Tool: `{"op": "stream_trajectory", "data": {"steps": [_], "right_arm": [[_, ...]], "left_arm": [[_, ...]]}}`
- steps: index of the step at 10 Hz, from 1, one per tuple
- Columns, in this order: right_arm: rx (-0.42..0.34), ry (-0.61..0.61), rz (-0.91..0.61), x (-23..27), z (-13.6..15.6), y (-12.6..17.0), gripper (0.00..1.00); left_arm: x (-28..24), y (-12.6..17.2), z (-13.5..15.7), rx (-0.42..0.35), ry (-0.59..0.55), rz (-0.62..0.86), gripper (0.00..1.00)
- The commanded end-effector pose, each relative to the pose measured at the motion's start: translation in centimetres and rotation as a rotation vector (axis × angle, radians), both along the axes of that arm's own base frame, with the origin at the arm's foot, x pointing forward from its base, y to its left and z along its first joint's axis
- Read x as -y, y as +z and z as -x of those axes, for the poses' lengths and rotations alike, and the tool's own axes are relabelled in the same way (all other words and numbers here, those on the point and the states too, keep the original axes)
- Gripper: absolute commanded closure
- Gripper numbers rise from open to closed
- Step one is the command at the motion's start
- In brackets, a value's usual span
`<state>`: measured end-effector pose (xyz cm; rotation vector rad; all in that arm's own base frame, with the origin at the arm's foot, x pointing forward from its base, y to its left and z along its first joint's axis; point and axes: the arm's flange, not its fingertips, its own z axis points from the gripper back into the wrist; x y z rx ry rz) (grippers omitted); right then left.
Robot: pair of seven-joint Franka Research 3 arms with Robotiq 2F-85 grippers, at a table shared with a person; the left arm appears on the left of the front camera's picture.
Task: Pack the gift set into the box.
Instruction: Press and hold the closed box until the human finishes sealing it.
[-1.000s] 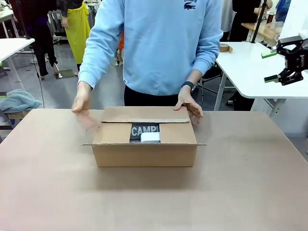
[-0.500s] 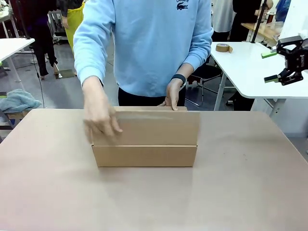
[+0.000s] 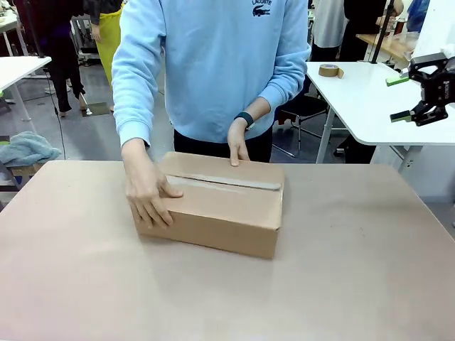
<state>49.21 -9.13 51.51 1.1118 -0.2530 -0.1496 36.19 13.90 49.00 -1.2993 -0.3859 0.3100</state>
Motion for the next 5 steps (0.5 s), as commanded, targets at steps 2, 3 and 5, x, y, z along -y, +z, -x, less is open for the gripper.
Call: {"op": "stream_trajectory", "data": {"steps": [2, 3, 5], "right_arm": [[-0.006, -0.012, 0.007, -0.19, 0.19, 0.05, 0.00], [-0.006, -0.012, 0.007, -0.19, 0.19, 0.05, 0.00], [-0.006, -0.012, 0.007, -0.19, 0.19, 0.05, 0.00]], "left_arm": [[0.03, 0.04, 0.23, -0.004, -0.003, -0.002, 0.00], [0.03, 0.04, 0.23, -0.004, -0.003, -0.002, 0.00], [0.03, 0.04, 0.23, -0.004, -0.003, -0.002, 0.00]]}}
